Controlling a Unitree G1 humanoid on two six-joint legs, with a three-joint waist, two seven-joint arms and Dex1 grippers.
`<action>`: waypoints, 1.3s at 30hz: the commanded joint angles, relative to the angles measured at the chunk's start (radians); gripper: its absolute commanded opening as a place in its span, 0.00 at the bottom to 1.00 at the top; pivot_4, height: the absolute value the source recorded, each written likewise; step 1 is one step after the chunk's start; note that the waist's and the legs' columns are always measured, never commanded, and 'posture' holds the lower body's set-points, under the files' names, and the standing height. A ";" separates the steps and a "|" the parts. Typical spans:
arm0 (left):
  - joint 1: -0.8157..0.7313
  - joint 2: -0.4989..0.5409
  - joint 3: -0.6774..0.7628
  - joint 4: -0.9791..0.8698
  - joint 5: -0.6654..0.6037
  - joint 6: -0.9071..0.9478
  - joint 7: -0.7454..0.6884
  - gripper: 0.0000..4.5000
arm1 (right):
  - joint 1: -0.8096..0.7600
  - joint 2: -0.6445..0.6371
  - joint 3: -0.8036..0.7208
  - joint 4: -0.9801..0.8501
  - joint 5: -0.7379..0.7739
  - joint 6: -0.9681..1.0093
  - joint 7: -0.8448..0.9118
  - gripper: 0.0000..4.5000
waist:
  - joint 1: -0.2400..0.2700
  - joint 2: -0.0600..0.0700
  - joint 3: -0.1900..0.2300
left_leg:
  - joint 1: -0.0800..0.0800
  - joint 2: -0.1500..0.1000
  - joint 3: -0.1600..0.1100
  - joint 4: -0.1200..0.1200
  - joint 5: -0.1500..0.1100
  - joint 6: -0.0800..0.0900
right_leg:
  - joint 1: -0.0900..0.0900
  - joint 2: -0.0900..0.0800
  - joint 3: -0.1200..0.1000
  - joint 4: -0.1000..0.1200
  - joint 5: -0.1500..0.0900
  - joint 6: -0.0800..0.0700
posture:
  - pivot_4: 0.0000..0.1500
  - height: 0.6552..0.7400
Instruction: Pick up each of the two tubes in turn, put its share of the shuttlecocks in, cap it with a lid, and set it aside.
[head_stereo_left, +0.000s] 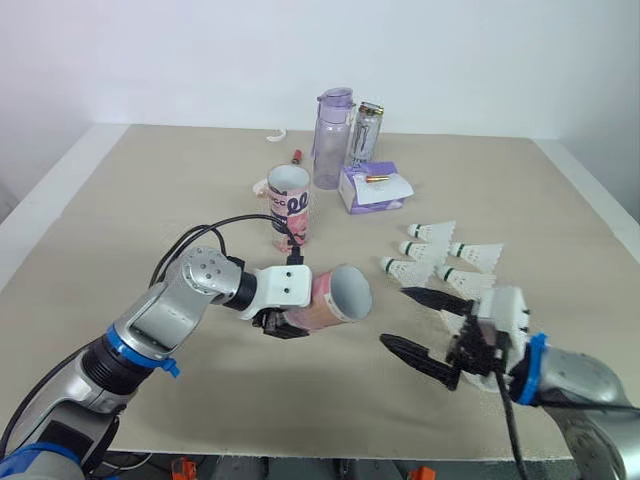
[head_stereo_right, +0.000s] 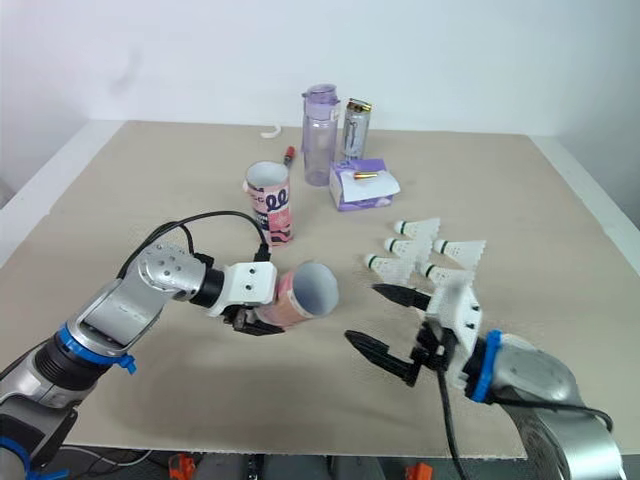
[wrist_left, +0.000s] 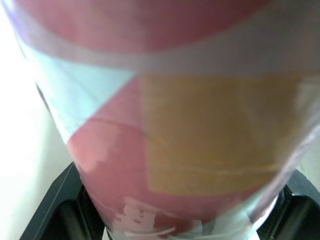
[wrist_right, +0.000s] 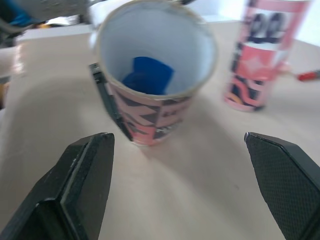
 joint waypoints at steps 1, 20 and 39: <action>-0.011 -0.002 -0.019 0.022 0.040 0.016 0.035 0.75 | 0.119 0.058 -0.183 -0.070 0.046 0.012 -0.105 1.00 | -0.003 0.001 -0.001 | 0.000 0.000 0.001 0.000 0.000 0.000 | 0.000 0.000 0.001 0.000 0.000 0.000 | 1.00 1.00; -0.028 -0.029 -0.026 0.017 0.044 0.031 0.055 0.75 | 0.093 0.095 -0.132 -0.002 0.136 0.278 -0.335 1.00 | -0.006 0.004 -0.002 | 0.002 -0.004 -0.006 0.000 0.000 0.000 | 0.003 -0.001 0.002 -0.002 -0.001 -0.001 | 1.00 1.00; -0.001 -0.031 -0.010 -0.021 0.029 0.074 0.091 0.75 | -0.084 0.102 -0.081 0.085 0.110 0.393 -0.484 1.00 | -0.006 0.004 -0.002 | -0.001 -0.006 -0.009 -0.002 0.000 0.000 | 0.004 0.000 0.001 -0.002 -0.004 0.001 | 1.00 1.00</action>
